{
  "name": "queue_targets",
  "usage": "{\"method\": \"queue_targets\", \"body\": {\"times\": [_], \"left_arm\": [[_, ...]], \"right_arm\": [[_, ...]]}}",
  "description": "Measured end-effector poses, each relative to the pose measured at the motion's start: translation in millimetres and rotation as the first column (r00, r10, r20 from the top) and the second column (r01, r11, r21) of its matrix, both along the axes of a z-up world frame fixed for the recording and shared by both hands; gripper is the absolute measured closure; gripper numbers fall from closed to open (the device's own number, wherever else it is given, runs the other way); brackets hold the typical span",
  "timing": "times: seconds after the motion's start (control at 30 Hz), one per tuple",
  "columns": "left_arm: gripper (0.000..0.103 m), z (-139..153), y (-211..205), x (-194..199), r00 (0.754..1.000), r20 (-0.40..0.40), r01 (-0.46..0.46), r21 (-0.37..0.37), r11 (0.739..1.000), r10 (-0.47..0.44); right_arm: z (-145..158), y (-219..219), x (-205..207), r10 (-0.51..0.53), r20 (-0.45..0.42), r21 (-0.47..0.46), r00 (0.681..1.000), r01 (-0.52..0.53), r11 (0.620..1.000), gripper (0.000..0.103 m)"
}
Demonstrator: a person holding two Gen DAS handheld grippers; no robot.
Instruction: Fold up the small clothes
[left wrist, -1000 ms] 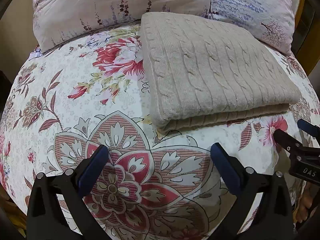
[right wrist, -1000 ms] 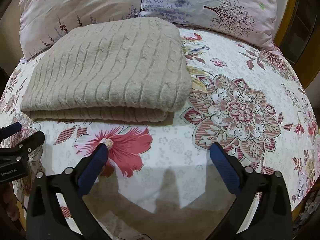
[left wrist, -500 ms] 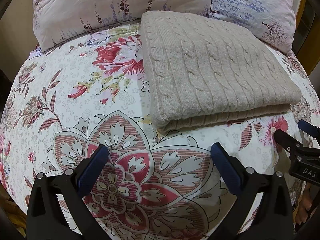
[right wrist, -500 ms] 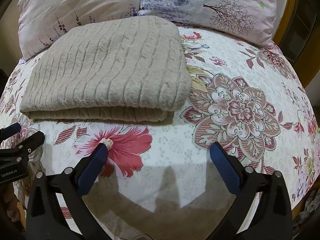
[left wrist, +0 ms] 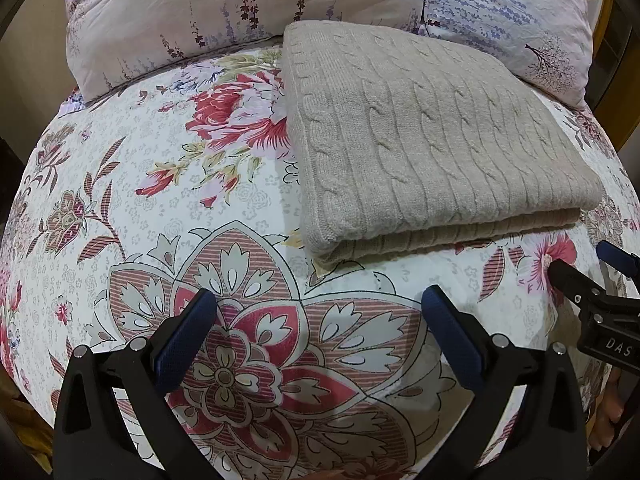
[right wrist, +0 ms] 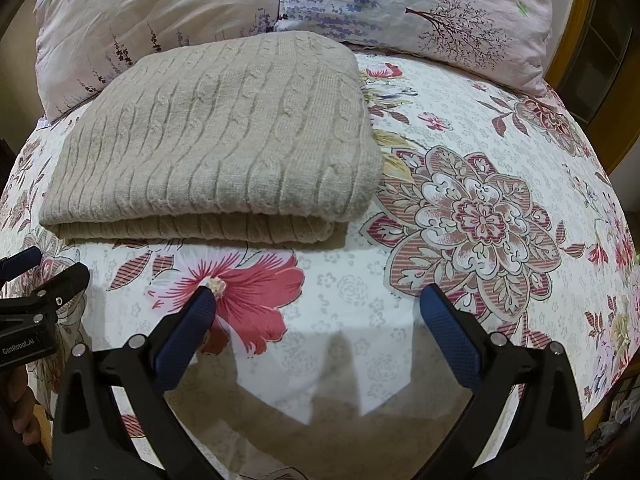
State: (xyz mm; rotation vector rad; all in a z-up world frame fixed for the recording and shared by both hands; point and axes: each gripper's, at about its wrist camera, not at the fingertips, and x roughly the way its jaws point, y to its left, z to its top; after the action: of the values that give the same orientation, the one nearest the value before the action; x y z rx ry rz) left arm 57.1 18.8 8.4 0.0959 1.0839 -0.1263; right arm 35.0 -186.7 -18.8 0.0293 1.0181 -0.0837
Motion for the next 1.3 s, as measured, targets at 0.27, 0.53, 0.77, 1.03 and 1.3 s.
{"method": "queue_targets", "body": {"times": [0.27,0.53,0.77,1.03,1.3], "left_arm": [[0.001,-0.1,0.1,-0.2,1.0,0.0,0.002,0.0,1.0,-0.002],[0.001,0.0,0.2,0.5,1.0,0.0,0.005,0.0,1.0,-0.005],[0.001,0.0,0.4,0.8,1.0,-0.001,0.006,0.0,1.0,-0.006],[0.001,-0.1,0.5,0.8,1.0,-0.002,0.006,0.0,1.0,-0.006],[0.001,-0.6,0.8,0.2,1.0,-0.002,0.006,0.0,1.0,-0.006]], "right_arm": [[0.0,-0.5,0.0,0.003,0.0,0.0,1.0,-0.003,1.0,0.002],[0.1,-0.8,0.1,0.005,0.0,0.0,1.0,-0.005,1.0,0.002],[0.2,-1.2,0.0,0.007,0.0,0.0,1.0,-0.007,1.0,0.002],[0.3,-1.2,-0.1,0.008,-0.001,0.0,1.0,-0.008,1.0,0.002],[0.3,-1.3,-0.1,0.009,-0.001,0.0,1.0,-0.009,1.0,0.002]]}}
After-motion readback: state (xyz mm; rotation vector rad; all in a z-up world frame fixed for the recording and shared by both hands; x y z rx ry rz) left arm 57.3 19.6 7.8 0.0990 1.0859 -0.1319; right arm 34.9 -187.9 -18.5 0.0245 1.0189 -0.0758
